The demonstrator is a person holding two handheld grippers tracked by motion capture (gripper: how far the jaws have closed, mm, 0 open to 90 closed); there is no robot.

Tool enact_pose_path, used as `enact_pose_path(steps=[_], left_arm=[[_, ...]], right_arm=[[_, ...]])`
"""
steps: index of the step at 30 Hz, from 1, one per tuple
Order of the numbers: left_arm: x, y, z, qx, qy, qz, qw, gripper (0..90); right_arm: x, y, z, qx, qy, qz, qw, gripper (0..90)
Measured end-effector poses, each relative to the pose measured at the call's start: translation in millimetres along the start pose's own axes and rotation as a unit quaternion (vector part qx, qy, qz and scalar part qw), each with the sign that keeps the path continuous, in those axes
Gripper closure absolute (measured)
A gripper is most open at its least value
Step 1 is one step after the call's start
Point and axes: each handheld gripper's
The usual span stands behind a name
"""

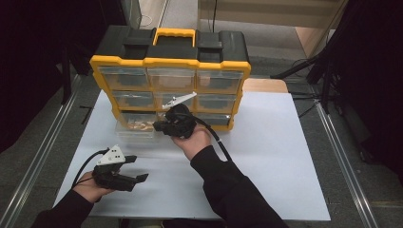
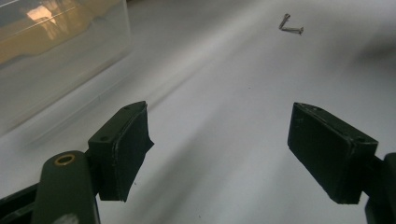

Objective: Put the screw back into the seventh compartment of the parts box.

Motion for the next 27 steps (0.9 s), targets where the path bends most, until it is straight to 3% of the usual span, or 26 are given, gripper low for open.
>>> enact_pose_path(steps=[12,16,27], left_arm=[[-0.5,-1.3,-0.1,-0.001,0.002,-0.008,1.0,20.7],[0.7,-0.5,-0.7,0.0,-0.003,0.002,1.0,20.7],[0.4,-0.4,-0.5,0.002,-0.001,-0.001,1.0,20.7]], right_arm=[[-8.1,16.1,-4.0,0.002,0.001,0.007,1.0,88.5],[-8.8,20.1,-3.5,0.006,0.001,0.006,1.0,88.5],[-9.0,34.3,-0.4,0.022,0.004,0.015,0.9996,88.4]])
Point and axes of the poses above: each handheld gripper's, and its own axes: y roughly forward along the jaws, x roughly out of its underside, z roughly to its right, and after that the axes turned 15 degrees about z, right-handed
